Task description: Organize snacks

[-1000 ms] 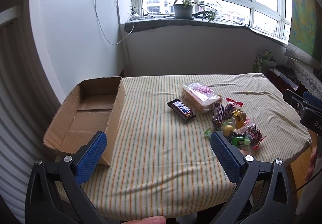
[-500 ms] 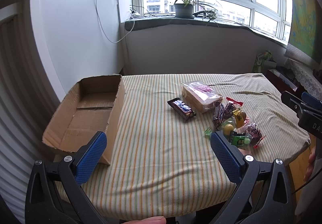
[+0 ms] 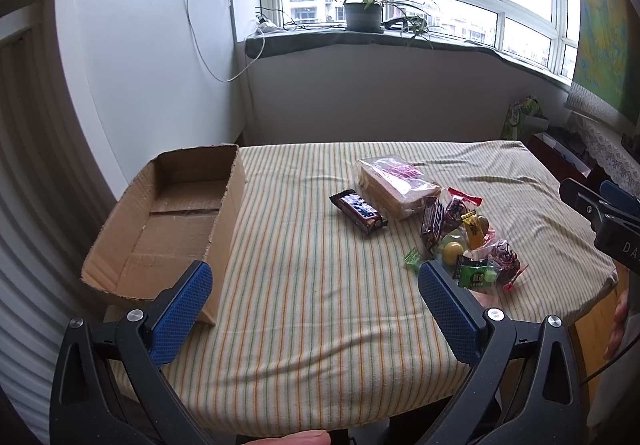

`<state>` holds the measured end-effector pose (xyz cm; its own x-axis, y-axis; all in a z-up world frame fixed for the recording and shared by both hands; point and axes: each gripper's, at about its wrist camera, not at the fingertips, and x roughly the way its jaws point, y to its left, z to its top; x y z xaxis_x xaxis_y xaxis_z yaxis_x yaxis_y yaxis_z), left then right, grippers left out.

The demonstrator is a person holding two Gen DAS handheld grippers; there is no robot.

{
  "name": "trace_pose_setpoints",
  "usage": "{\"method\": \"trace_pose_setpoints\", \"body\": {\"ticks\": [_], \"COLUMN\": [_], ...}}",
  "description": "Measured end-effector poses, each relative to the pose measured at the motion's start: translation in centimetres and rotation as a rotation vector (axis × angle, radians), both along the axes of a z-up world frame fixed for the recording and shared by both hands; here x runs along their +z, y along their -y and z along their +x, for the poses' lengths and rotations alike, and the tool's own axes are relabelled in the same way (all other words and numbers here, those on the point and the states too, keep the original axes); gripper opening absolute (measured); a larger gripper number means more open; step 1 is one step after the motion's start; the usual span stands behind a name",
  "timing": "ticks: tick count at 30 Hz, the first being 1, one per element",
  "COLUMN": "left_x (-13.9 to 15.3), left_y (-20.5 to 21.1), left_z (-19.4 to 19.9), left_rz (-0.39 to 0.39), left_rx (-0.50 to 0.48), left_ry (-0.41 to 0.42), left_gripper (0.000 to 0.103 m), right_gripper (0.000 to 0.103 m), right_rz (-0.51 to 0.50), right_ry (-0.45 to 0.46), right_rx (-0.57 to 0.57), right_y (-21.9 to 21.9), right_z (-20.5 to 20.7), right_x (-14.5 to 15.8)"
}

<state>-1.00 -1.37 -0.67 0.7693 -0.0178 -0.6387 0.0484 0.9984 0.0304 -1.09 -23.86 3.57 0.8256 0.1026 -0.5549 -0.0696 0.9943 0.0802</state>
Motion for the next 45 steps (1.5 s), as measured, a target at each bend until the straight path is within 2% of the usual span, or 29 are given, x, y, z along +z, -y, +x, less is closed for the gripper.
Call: {"method": "trace_pose_setpoints", "body": {"ticks": [32,36,43,45], "left_x": [-0.6,-3.3,-11.1,-12.0], "left_y": [0.1,0.2,0.8,0.5], "left_z": [0.1,0.8,1.3,1.1], "left_rz": [-0.005,0.001,0.038,0.02], "left_rx": [-0.004,-0.009,-0.019,-0.023], "left_ry": [-0.016,-0.058,-0.224,-0.223], "left_gripper": [0.102,0.102,0.102,0.102], "right_gripper": [0.103,0.103,0.103,0.103], "right_rz": [-0.003,-0.015,-0.039,-0.03], "right_ry": [-0.007,-0.057,-0.236,-0.265], "right_rx": [0.001,-0.002,-0.011,-0.004], "right_y": [0.0,0.3,0.8,0.9], "right_z": [-0.1,-0.1,-0.8,-1.1], "right_x": [-0.3,-2.3,-10.0,-11.7]}}
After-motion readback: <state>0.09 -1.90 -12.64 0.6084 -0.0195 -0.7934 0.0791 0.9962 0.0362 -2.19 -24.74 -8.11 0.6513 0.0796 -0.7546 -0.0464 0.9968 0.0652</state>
